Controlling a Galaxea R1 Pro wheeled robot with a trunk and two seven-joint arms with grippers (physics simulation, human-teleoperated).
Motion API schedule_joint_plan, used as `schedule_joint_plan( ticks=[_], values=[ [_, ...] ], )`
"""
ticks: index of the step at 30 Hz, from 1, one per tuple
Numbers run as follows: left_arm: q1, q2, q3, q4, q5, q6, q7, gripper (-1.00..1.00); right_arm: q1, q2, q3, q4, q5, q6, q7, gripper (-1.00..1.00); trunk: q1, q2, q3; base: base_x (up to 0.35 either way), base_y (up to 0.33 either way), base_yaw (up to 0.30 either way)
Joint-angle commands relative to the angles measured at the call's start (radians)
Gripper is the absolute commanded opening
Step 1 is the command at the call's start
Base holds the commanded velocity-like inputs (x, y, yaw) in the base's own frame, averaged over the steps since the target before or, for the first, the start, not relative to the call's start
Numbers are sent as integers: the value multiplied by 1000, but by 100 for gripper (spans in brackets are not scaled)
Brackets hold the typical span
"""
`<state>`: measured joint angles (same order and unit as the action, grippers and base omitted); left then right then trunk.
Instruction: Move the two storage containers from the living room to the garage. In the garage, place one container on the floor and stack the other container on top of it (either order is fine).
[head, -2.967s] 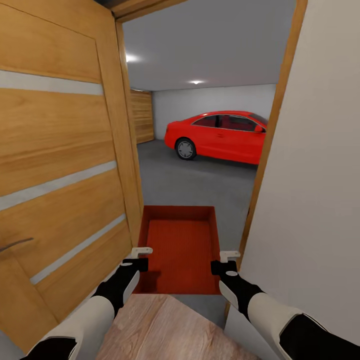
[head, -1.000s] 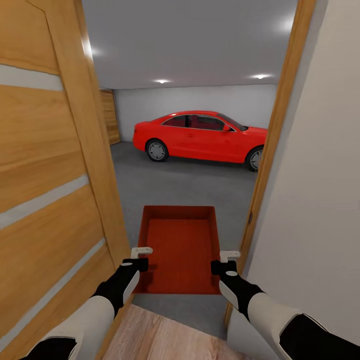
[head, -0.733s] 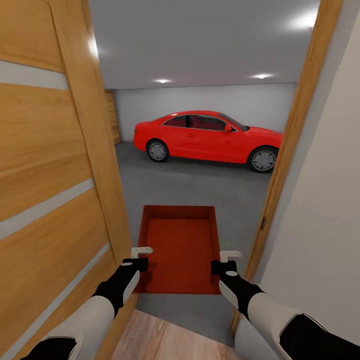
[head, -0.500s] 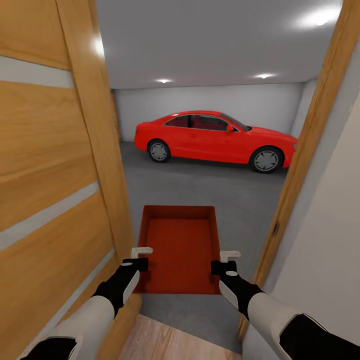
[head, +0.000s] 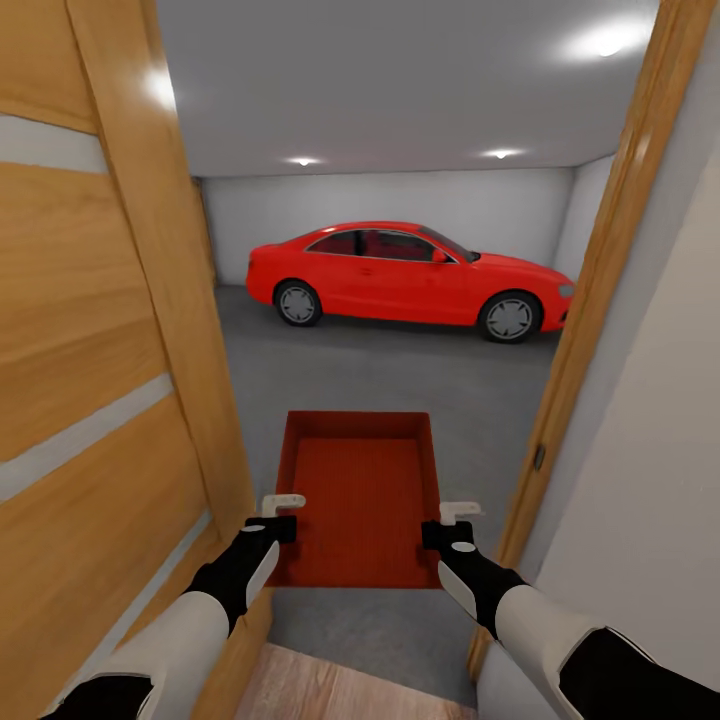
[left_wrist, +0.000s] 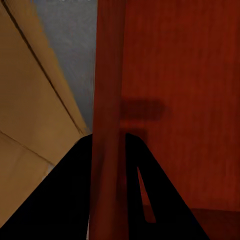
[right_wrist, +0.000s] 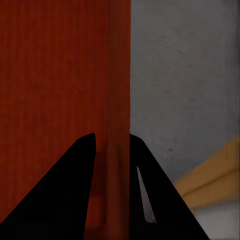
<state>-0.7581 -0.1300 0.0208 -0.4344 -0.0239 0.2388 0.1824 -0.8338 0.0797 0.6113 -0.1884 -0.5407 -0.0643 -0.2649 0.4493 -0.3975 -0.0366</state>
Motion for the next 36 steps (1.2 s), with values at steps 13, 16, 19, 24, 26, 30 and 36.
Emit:
schedule_joint_plan(
  ticks=[13, 16, 19, 24, 26, 30, 36],
  values=[
    [0, 44, -5, 14, -4, 7, 5, -100, -2, 0, -10, -3, 4, -31, 1, -100, 1, -2, -2, 89, 97, -96],
    [0, 44, -5, 14, -4, 7, 5, -100, -2, 0, -11, -3, 4, -31, 1, -100, 1, -2, -2, 200, 246, -1],
    [0, 44, -5, 14, -4, 7, 5, -100, -2, 0, -11, -3, 4, -31, 1, -100, 1, -2, -2, 203, 252, 0],
    [0, 44, -5, 14, -4, 7, 5, -100, -2, 0, -10, -3, 4, -31, 1, -100, 1, -2, -2, 188, 209, 0],
    [0, 44, -5, 14, -4, 7, 6, -100, -2, 1, -10, -3, 4, -31, 1, -100, 1, -2, -2, 137, 116, -40],
    [0, 44, -6, 14, -4, 7, 6, -100, -2, 1, -10, -3, 4, -31, 1, -100, 1, -2, -2, 66, 35, -179],
    [0, 44, -6, 14, -5, 7, 6, -100, -2, 1, -10, -3, 4, -31, 1, -100, 1, -2, -2, 8, 4, -242]
  ],
)
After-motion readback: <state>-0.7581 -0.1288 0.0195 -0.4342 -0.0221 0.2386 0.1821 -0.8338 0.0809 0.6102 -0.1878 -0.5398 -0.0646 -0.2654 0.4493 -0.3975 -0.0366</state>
